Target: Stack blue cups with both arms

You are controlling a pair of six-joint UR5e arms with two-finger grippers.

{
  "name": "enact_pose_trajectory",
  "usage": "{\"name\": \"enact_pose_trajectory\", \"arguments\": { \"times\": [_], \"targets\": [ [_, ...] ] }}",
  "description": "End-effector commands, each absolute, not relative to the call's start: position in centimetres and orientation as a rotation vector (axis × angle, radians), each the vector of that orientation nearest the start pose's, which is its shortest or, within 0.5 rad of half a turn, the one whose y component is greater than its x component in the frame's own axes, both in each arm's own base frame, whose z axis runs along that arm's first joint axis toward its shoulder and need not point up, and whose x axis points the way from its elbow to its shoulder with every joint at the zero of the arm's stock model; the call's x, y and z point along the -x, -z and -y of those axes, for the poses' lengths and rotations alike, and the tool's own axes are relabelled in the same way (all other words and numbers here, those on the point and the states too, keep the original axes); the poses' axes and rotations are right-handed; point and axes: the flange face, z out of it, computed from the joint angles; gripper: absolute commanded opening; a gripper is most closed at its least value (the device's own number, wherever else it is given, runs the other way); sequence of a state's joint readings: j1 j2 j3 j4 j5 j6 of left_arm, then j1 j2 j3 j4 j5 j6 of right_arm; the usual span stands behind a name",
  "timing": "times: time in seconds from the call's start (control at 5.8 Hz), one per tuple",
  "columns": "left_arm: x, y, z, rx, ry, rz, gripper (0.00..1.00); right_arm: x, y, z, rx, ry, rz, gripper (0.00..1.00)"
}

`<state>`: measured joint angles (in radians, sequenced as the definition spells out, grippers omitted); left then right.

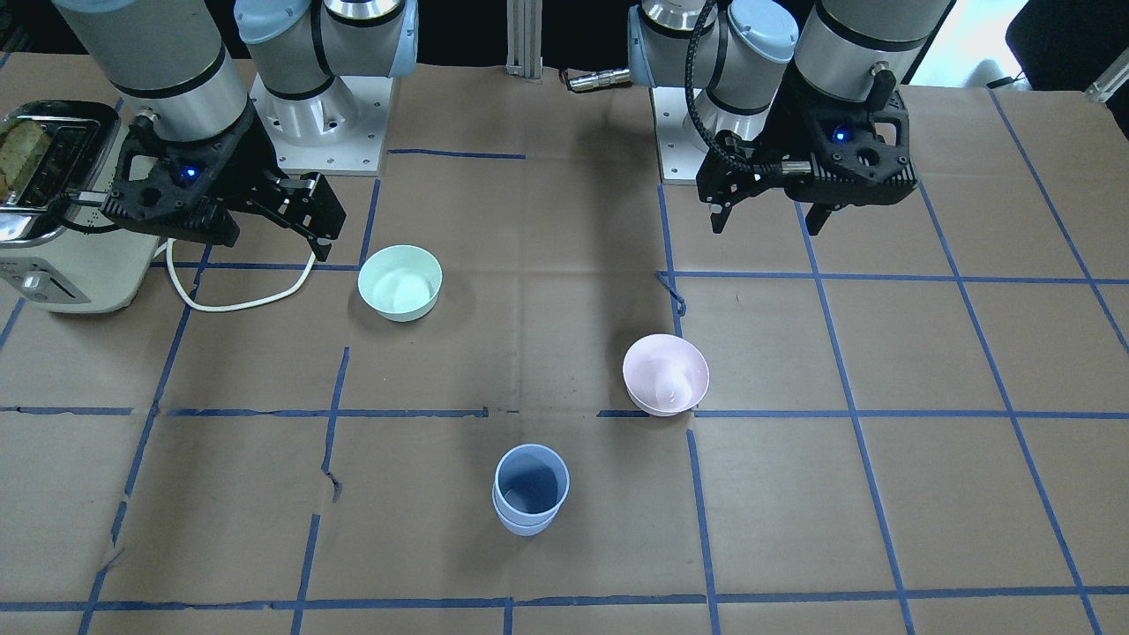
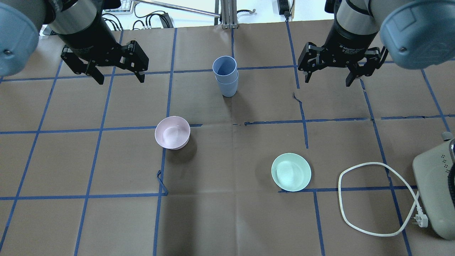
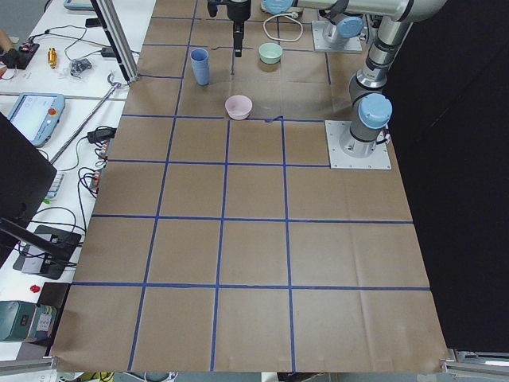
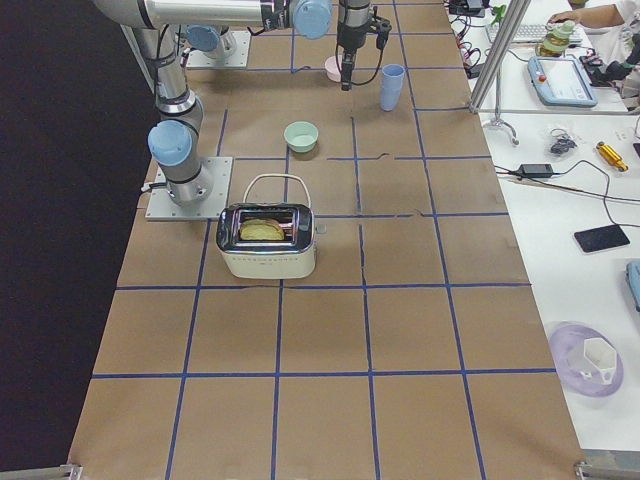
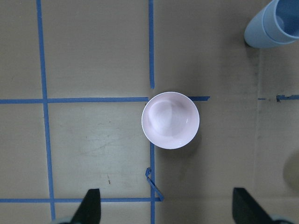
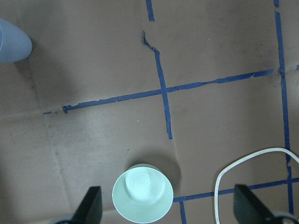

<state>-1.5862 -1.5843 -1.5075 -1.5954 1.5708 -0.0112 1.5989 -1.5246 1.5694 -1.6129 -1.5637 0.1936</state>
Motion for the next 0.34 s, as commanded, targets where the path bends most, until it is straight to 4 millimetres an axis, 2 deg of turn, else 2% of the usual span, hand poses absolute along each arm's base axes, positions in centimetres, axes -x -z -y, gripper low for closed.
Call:
{"name": "enact_pose_trajectory", "arguments": {
  "times": [0.0, 0.17],
  "targets": [
    [14.09, -51.03, 49.71, -0.007, 0.041, -3.142, 1.0, -14.88, -46.92, 50.81, -0.25, -0.003, -3.126, 1.0],
    [14.09, -51.03, 49.71, -0.007, 0.041, -3.142, 1.0, -14.89, -46.77, 50.71, -0.25, -0.008, -3.125, 1.0]
  ]
}}
